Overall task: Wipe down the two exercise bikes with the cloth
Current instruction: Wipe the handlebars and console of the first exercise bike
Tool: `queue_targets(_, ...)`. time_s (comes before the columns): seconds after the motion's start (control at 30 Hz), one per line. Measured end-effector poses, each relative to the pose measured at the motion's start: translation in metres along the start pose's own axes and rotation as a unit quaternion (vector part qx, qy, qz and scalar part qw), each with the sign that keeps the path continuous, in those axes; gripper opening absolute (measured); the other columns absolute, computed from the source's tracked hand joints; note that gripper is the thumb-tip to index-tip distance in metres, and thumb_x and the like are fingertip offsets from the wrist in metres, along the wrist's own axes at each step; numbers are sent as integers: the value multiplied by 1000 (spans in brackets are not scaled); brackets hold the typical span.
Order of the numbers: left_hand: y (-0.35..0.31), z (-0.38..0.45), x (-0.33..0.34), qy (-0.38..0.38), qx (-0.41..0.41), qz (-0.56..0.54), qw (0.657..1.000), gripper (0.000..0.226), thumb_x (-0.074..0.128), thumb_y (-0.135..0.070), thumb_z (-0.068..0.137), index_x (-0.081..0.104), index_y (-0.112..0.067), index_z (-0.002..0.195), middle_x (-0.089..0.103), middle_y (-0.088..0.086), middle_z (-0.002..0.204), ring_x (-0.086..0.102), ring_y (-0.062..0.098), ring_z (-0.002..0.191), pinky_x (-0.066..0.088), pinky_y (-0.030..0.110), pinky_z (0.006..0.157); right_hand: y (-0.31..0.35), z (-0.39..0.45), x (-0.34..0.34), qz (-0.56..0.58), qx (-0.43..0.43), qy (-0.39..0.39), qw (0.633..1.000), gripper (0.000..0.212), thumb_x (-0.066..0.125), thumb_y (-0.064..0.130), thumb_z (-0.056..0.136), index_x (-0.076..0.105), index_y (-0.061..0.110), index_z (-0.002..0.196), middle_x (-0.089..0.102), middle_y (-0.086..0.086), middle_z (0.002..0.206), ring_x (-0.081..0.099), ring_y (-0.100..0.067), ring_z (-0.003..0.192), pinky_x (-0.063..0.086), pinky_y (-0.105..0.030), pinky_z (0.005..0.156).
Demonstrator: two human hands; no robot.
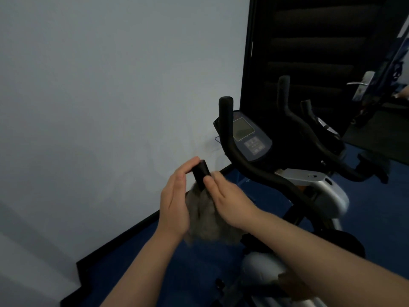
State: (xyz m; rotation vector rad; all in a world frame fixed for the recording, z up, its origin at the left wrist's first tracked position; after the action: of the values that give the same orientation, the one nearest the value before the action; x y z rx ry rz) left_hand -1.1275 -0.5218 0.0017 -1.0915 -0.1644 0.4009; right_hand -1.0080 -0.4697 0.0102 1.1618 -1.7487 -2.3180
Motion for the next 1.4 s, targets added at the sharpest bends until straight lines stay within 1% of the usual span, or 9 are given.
queue_targets(0.2,0,-4,7,-27,-4,3,1000,47,23,-32,102,57,-17,130,58,-17,129,51,-3,121,37,12,101,9,5,1,23,-2,0,1000,37,36,50,99,46,15,96,56,0,82,57,-18,79,45,-38,71)
queue_targets(0.43,-1,-7,20,-62,-7,28,998,47,23,-34,102,54,-16,133,53,-22,129,46,-11,120,33,7,102,-37,-37,-31,-51,71,234,968,53,45,68,84,49,19,103,58,3,98,58,-9,91,49,-28,80)
queue_targets(0.6,0,-21,47,-89,-28,55,994,49,29,-37,100,27,-27,148,31,-21,148,27,-13,134,20,8,110,-42,-44,-32,-4,47,249,967,39,51,56,91,45,18,96,54,5,87,53,-4,78,44,-25,72)
queue_targets(0.7,4,-37,64,-79,-35,118,989,61,33,-43,99,0,-37,150,2,-20,159,3,-7,144,5,18,118,-49,-53,-48,-161,-17,346,924,43,56,56,89,40,19,102,52,5,86,51,-6,75,41,-26,68)
queue_targets(0.8,9,-56,82,-72,-40,171,982,70,41,-43,98,-10,-42,146,-17,-15,160,-12,-13,141,-3,0,107,-57,-53,-73,-293,-71,412,860,43,57,59,87,43,23,106,56,3,94,54,-14,86,41,-31,73)
queue_targets(1.07,9,-62,91,-98,-78,193,973,67,39,-26,102,-8,-38,148,-18,-15,159,-10,-25,132,-3,-4,103,-60,-47,-70,-330,-137,416,836,36,30,59,97,43,33,75,49,9,79,49,-13,78,39,-34,79)
queue_targets(1.13,7,-64,90,-93,-79,206,971,66,39,-24,103,-8,-38,147,-18,-15,158,-10,-28,130,-3,-5,103,-61,-44,-79,-322,-152,438,826,30,42,60,94,53,33,85,55,8,82,53,-13,79,39,-32,77)
queue_targets(1.23,5,-67,90,-88,-90,214,969,65,38,-27,103,-9,-38,147,-17,-16,159,-11,-27,131,-4,-4,102,-70,-38,-100,-406,-167,451,777,59,52,64,87,53,21,127,64,-4,102,58,-22,97,47,-36,86)
queue_targets(1.4,8,-65,95,-117,-90,199,969,64,37,-23,105,-5,-30,152,-12,-11,161,-7,-28,131,-1,-5,102,-73,-38,-85,-390,-178,445,786,57,39,66,91,56,16,111,61,-1,95,59,-22,95,38,-32,72)
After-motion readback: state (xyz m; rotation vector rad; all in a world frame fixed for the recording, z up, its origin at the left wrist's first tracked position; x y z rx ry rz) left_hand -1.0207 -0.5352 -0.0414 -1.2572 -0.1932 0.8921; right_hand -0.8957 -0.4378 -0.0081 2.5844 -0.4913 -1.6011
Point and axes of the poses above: each hand's wrist, its own z-axis towards the middle knuckle, its own x-axis out of the palm, y = z × x, the point moved 2 cm from there along z, towards the middle knuckle
